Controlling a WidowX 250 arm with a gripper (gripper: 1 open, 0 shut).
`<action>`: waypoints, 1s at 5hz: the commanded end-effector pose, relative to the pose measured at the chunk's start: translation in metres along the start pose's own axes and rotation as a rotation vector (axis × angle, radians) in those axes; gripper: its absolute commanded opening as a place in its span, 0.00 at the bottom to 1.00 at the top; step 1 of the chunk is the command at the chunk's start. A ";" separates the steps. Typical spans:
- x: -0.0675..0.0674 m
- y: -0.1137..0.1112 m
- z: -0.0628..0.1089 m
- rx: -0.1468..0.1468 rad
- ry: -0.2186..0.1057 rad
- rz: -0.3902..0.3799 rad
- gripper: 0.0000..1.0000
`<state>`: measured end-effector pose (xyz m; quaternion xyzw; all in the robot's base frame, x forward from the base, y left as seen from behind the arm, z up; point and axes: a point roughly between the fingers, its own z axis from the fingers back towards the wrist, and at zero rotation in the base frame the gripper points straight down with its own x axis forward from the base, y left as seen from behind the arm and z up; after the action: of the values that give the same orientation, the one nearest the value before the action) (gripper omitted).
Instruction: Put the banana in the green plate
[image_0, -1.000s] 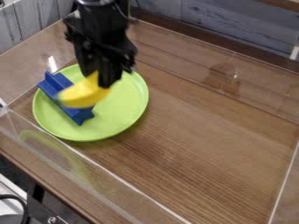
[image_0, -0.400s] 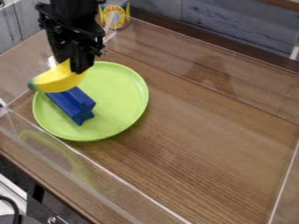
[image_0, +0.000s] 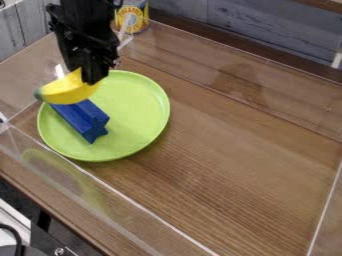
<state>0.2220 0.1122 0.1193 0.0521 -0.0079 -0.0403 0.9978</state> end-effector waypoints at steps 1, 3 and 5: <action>0.003 0.004 -0.001 0.022 -0.006 0.050 1.00; -0.001 0.012 -0.011 0.017 0.010 0.035 1.00; -0.005 0.014 -0.020 0.003 0.010 -0.023 1.00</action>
<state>0.2163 0.1268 0.0954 0.0471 0.0075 -0.0516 0.9975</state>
